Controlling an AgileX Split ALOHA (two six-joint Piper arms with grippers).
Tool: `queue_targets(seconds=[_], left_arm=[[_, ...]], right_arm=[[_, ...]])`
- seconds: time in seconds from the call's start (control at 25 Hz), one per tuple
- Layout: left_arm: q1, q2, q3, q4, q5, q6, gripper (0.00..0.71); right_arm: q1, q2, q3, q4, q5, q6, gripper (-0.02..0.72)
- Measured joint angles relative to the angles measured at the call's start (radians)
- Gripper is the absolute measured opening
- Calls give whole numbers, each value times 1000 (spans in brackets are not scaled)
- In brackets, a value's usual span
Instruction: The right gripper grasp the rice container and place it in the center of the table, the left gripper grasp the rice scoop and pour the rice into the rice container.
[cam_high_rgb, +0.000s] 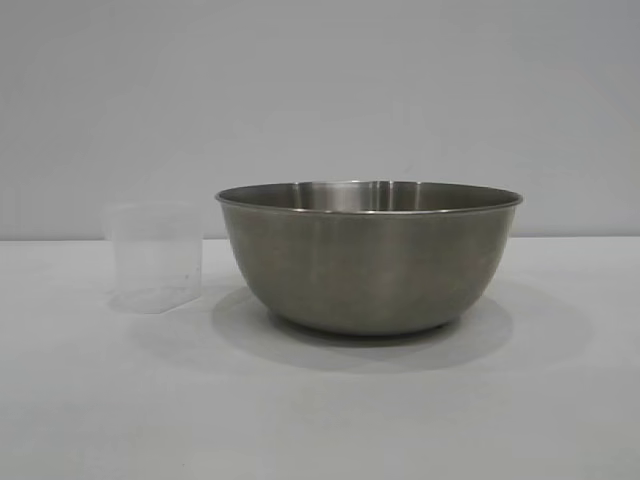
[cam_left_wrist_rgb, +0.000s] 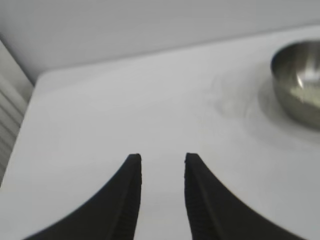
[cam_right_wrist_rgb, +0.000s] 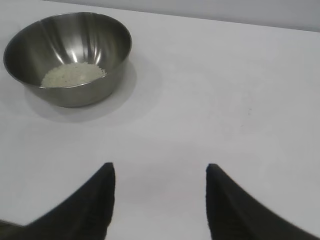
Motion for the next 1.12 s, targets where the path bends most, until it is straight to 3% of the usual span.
queue_targets(seconds=[1.12], left_arm=[[0,0,0,35,-2,-50,168]], right_arm=[[0,0,0,0,0,0,384]])
